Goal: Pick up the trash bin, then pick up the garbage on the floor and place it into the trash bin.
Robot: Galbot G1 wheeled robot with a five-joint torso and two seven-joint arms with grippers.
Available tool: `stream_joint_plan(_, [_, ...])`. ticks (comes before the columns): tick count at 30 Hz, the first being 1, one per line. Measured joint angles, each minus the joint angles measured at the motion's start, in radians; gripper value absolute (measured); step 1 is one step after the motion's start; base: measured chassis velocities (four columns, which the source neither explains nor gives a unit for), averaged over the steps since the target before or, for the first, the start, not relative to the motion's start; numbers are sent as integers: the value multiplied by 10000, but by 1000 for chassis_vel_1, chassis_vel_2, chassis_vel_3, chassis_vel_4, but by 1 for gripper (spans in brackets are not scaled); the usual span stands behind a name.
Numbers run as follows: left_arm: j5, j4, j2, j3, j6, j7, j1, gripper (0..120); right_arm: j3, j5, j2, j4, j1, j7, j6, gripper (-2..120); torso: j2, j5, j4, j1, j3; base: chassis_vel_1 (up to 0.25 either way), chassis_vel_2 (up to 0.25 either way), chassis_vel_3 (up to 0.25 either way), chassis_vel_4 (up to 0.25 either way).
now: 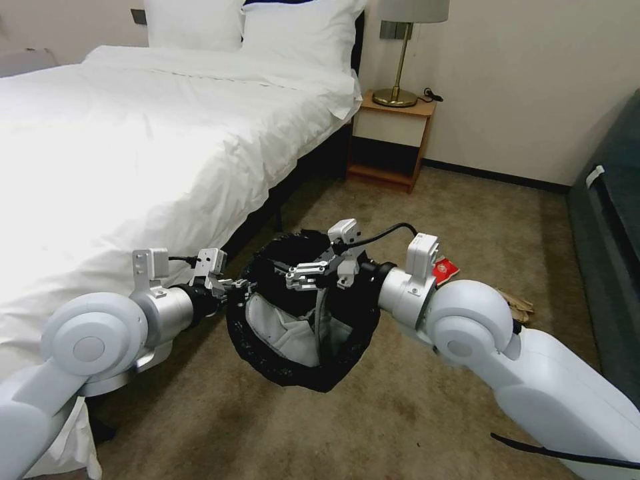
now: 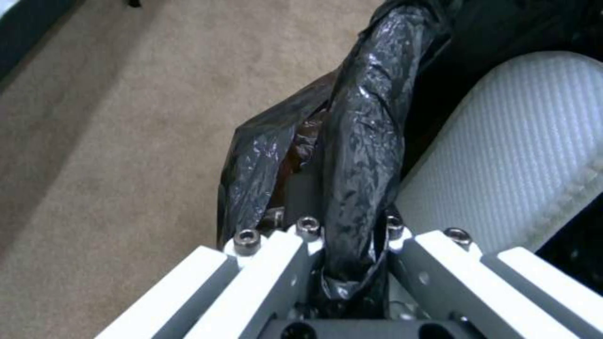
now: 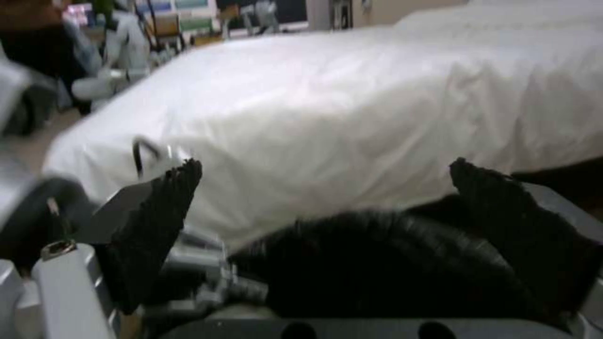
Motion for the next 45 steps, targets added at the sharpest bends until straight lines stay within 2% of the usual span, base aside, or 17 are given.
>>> stream_joint_plan(8, [-64,131,-81,-289,0,-5,-145,1,1461,1221,54,-345,761,346,267,100,0,2,-1,0,0,0,0,0,0])
stream_joint_plan(10, [-46,257,-146,-372,0,-5,-130,1,1941,1951,40,-649,1274,818,481,100,0,0,-1,0,1,0,0,0,0])
stream_joint_plan(13, [11,334,-232,-447,0,-9,-65,1,2158,2298,29,-857,1639,1235,554,100,0,-3,1,1,0,0,0,0,0])
stream_joint_plan(18, [26,422,-302,-619,1,-111,-194,1,2259,2218,17,-1213,1663,1709,578,100,0,-2,1,1,0,0,0,0,0])
stream_joint_plan(26, [-25,666,-350,-1030,1,-123,-613,1,2889,1101,-250,-2110,238,1674,761,100,0,2,1,1,0,0,0,0,0])
stream_joint_plan(30, [9,767,-438,-1087,0,-124,-729,1,3253,872,-398,-2305,-340,1635,776,100,0,1,-1,1,0,0,0,0,0])
stream_joint_plan(37, [119,871,-575,-1169,1,-89,-879,1,4530,128,-792,-2584,-2408,1417,791,100,-1,0,-3,0,-1,0,0,0,0])
stream_joint_plan(40, [136,984,-651,-1314,1,-93,-886,1,4723,-240,-674,-2695,-3170,1220,832,100,-1,-3,-3,0,-1,0,0,0,0])
stream_joint_plan(45, [134,999,-633,-1421,1,-78,-919,1,4508,-633,-314,-3140,-3525,876,890,100,-1,-3,0,0,-1,0,0,0,0])
